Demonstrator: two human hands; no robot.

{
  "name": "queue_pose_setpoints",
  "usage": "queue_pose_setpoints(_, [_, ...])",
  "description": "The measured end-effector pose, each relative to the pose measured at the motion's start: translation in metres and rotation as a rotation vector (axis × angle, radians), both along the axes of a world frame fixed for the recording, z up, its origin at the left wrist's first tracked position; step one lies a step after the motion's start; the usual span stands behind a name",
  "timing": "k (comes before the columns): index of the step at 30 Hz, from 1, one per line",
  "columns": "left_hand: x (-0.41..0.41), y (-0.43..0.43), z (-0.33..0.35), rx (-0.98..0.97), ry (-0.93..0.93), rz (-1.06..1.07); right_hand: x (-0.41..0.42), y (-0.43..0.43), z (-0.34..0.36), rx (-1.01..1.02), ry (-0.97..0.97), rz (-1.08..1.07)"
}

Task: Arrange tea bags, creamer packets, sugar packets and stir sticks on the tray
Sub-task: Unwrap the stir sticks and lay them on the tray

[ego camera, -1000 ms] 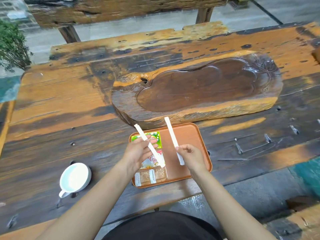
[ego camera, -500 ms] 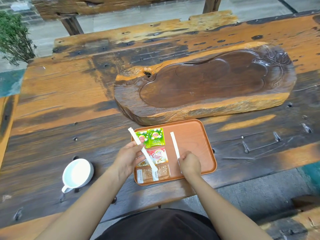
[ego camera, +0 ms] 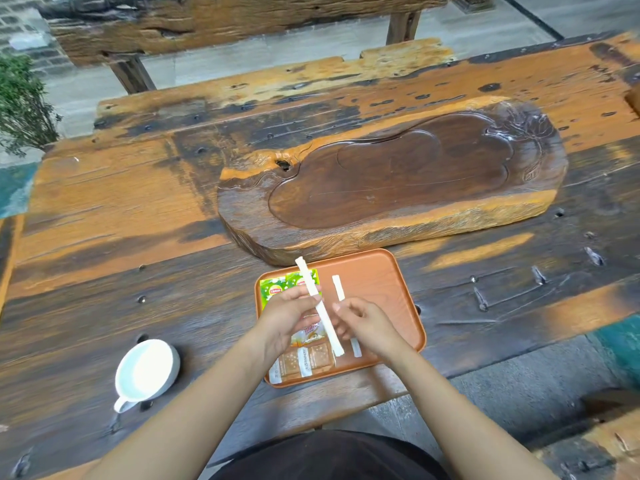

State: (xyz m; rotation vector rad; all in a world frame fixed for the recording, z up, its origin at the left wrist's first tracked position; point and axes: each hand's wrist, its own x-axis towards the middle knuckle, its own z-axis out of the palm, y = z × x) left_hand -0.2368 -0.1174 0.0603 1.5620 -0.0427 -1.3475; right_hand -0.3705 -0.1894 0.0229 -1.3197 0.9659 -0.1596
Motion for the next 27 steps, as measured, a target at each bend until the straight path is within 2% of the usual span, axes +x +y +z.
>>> queue_pose_setpoints(2, [-0.005, -0.007, 0.003, -0.020, -0.002, -0.019, 0.000, 0.002, 0.012, 0.095, -0.073, 0.059])
queue_pose_setpoints(6, [-0.015, -0.016, 0.007, -0.020, -0.030, 0.025, -0.007, 0.002, 0.023, 0.034, -0.017, -0.082])
queue_pose_setpoints(8, [-0.019, -0.018, 0.007, -0.011, -0.049, 0.063, -0.012, 0.003, 0.025, -0.244, 0.155, -0.085])
queue_pose_setpoints(11, [-0.028, -0.019, 0.007, -0.007, -0.036, 0.072, -0.019, 0.014, 0.027, -0.758, 0.395, 0.107])
queue_pose_setpoints(13, [-0.035, -0.019, 0.006, 0.002, -0.096, 0.060, -0.021, 0.022, 0.025, -0.847, 0.404, 0.165])
queue_pose_setpoints(15, [-0.038, -0.018, 0.004, 0.006, -0.176, 0.051, -0.024, 0.024, 0.025, -0.677, 0.319, 0.110])
queue_pose_setpoints(17, [-0.038, -0.017, 0.002, -0.015, -0.201, 0.030, -0.028, 0.020, 0.025, -0.316, 0.143, -0.036])
queue_pose_setpoints(19, [-0.036, -0.016, 0.003, -0.053, -0.162, 0.012, -0.031, 0.012, 0.023, -0.092, 0.035, -0.119])
queue_pose_setpoints(23, [-0.033, -0.016, 0.002, -0.080, -0.126, 0.025, -0.033, 0.003, 0.018, 0.035, -0.053, -0.117])
queue_pose_setpoints(27, [-0.018, -0.007, -0.006, -0.038, -0.140, 0.117, -0.035, -0.017, 0.009, -0.020, 0.039, -0.223])
